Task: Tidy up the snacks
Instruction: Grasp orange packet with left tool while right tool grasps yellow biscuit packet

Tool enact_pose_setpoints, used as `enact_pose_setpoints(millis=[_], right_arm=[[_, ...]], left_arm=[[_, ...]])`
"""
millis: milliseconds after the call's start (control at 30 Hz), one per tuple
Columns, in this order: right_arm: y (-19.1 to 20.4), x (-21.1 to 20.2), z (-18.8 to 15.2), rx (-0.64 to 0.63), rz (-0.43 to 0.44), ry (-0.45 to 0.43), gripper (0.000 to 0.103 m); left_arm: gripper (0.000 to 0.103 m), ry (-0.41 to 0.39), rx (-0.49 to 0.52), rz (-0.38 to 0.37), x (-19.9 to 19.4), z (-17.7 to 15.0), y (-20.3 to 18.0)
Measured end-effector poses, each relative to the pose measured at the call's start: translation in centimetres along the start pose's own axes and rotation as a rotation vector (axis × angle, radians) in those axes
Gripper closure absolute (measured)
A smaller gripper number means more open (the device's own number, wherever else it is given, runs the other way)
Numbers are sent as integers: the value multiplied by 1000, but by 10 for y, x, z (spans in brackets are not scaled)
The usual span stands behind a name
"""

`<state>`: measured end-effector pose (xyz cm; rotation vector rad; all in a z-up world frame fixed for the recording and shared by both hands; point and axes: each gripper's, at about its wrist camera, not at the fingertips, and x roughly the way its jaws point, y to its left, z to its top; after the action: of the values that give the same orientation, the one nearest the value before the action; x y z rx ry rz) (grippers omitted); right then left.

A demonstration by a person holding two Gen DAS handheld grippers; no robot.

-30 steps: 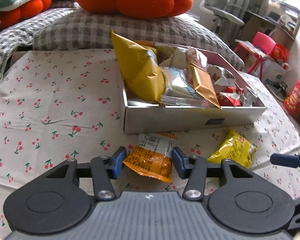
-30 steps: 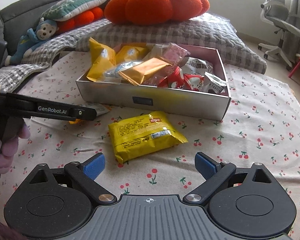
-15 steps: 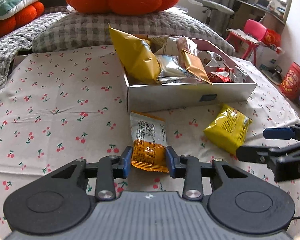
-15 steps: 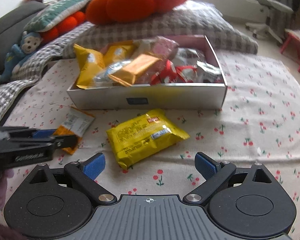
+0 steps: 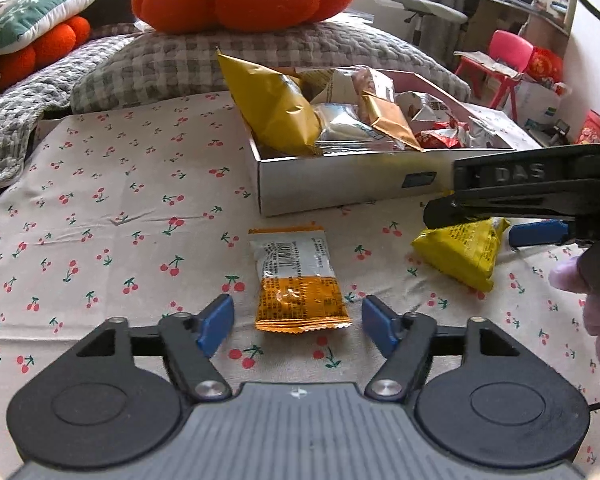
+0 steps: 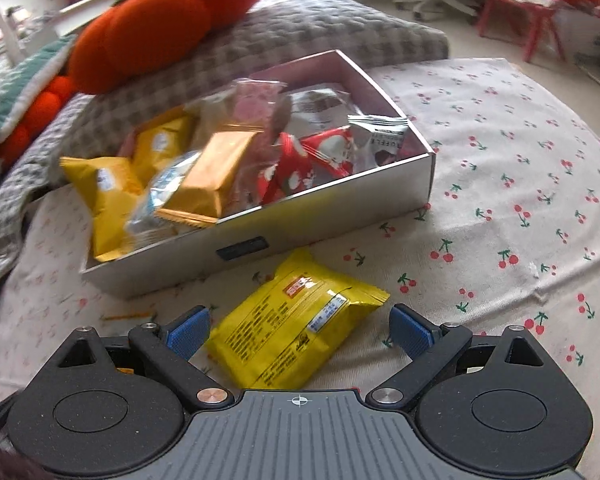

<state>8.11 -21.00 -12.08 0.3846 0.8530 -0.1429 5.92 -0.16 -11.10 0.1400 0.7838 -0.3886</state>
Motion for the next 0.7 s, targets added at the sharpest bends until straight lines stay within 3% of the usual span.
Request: enact_pose_setpoints(millis=[233,700], right_arm=[[8,5,-4,-46,-83,-40,8],[-24,-15,-13,-231,-78,-13,8]], left_arm=[[27,-4,2,18,0,-1,1],[21,-9,24,28,2,-2,-1]])
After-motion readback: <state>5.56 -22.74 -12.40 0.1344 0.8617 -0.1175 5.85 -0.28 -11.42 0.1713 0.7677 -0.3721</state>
